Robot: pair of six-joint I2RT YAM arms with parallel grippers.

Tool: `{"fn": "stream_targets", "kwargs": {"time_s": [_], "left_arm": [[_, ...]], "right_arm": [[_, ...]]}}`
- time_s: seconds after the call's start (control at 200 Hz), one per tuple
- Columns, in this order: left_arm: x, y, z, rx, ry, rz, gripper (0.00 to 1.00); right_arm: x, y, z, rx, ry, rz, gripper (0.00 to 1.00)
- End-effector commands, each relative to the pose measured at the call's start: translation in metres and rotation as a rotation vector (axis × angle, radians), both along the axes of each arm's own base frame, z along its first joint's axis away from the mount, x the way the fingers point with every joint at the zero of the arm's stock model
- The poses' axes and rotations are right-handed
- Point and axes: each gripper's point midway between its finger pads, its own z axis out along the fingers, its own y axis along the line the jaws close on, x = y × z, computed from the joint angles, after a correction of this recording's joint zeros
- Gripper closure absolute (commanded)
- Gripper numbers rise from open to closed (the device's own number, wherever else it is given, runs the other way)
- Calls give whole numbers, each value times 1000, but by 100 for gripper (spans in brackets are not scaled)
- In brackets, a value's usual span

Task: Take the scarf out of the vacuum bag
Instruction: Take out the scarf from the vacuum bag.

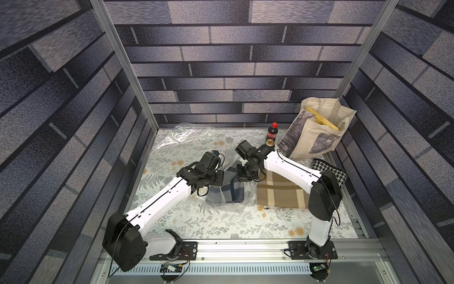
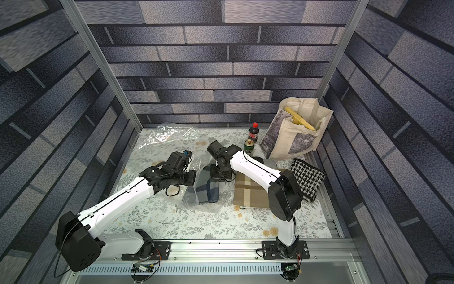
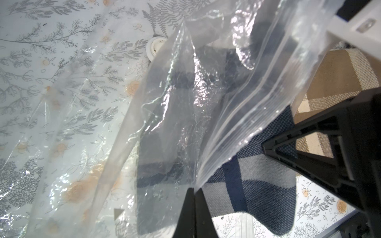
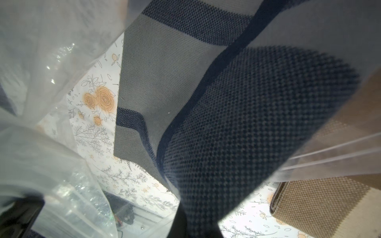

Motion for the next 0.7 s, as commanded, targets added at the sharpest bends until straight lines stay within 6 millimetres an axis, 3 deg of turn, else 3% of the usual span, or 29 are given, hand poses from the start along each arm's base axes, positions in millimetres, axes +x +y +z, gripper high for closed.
{"fn": "stream_targets", "kwargs": {"time_s": [0.0, 0.295, 0.696], "left_arm": [[-3, 14, -11, 48, 33, 45, 100], [10, 0, -14, 22, 50, 45, 100], [15, -18, -25, 26, 73, 19, 100]], "right_arm": [[-12, -2, 27, 60, 3, 51, 100], [-46, -41, 48, -45, 42, 143, 100], [-75, -79, 60, -110, 48, 152, 100]]}}
